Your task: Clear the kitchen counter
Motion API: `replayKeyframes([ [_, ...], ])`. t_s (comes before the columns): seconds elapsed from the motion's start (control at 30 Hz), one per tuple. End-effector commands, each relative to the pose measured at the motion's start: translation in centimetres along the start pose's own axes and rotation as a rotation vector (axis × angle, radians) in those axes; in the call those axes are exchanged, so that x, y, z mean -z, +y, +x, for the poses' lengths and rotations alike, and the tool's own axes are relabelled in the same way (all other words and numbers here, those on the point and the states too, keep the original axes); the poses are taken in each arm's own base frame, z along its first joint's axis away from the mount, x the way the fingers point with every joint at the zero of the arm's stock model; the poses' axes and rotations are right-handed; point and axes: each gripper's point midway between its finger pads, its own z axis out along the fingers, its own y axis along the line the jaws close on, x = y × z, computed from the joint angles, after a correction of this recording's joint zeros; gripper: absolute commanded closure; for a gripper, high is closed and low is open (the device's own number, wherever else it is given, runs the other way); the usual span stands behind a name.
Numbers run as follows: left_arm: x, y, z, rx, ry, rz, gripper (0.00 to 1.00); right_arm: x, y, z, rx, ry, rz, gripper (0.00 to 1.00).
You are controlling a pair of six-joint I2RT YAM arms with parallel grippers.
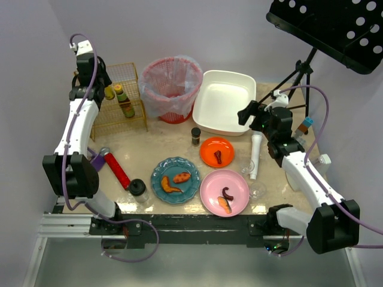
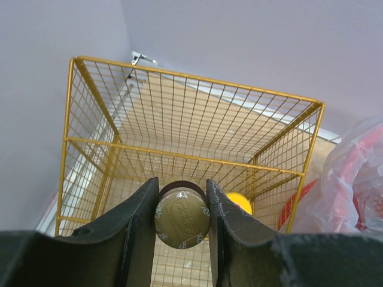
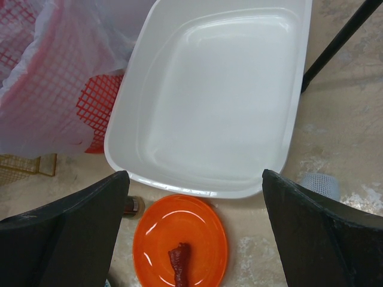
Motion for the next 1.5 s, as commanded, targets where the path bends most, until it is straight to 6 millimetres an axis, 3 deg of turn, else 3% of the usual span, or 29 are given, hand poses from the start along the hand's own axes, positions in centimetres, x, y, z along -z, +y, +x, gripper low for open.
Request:
replayKeyframes([
  [0.0,0.0,-0.9,-4.9,0.034,-0.172,0.041,1.00,0.3,0.3,-0.6,-0.010,-0.016,-0.009,0.02],
  [0.4,-2.7,0.6,2.4,0.000,-0.049,-0.019,1.00,0.3,0.3,-0.5,-0.012,-0.011,-0.008,0.02],
  [0.83,-5.0,1.4,7.3,-0.016,0.040,-0.031,0.99,0.3,0.0,0.0,-0.013,-0.004,-0.005,0.02],
  [1.03,-5.7,1.8,9.1,-0.011,0.088,-0.032,0.84,0.3,0.0,0.1,-0.012,-0.002,-0.005,0.02],
  [1.1,-5.7,1.9,9.3,-0.010,0.097,-0.030,0.74,0.3,0.0,0.1,-0.013,-0.002,-0.005,0.02],
  [1.23,-5.5,1.9,9.3,-0.006,0.100,-0.025,0.54,0.4,0.0,0.1,-0.012,-0.002,-0.005,0.02],
  [1.47,-4.7,2.1,8.7,-0.005,0.112,-0.032,0.37,0.3,-0.1,0.2,-0.009,0.000,-0.003,0.02],
])
